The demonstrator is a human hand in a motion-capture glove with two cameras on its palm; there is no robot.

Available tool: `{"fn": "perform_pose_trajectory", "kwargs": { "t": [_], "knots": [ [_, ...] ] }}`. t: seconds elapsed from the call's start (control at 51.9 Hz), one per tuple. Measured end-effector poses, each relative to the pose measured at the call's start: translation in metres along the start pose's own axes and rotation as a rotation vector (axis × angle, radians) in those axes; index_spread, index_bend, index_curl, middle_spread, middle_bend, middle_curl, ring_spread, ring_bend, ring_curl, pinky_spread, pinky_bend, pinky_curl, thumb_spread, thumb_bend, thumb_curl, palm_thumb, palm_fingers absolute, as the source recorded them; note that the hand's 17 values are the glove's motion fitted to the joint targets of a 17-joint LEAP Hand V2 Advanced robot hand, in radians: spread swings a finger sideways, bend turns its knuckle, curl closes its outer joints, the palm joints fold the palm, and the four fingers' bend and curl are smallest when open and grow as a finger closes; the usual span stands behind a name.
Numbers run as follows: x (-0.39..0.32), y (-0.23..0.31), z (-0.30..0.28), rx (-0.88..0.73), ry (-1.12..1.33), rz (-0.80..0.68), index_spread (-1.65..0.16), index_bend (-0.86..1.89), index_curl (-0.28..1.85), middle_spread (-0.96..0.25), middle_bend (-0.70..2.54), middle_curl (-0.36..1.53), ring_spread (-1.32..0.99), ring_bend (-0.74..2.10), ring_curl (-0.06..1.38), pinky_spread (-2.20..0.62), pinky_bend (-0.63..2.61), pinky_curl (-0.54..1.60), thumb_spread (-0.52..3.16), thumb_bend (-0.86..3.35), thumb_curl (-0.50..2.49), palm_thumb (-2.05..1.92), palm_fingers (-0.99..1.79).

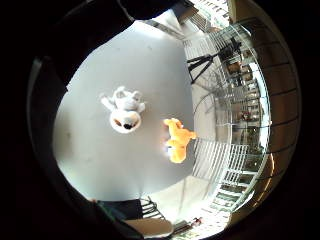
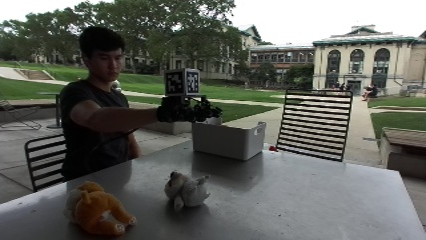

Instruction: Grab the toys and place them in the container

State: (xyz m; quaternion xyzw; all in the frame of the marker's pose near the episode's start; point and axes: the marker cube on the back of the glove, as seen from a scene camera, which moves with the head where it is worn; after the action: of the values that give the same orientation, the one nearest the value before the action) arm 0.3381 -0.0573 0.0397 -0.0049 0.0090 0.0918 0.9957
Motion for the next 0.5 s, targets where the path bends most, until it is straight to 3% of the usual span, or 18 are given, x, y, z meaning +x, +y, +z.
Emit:
{"fn": "perform_pose_trajectory", "kwargs": {
  "t": [0.289,0.501],
  "knots": [
    [0.051,-0.003,0.122,-0.173,-0.062,0.079,-0.33,0.17,0.26,-0.06,0.18,0.39,-0.01,0.11,0.21,0.05,0.87,0.32,0.96,-0.1,0.16,-0.14,-0.16],
    [0.059,-0.002,0.164,-0.214,-0.105,0.121,-0.35,0.19,0.31,-0.07,0.18,0.38,-0.02,0.15,0.18,0.05,0.86,0.32,0.98,-0.07,0.16,-0.09,-0.06]
  ]
}}
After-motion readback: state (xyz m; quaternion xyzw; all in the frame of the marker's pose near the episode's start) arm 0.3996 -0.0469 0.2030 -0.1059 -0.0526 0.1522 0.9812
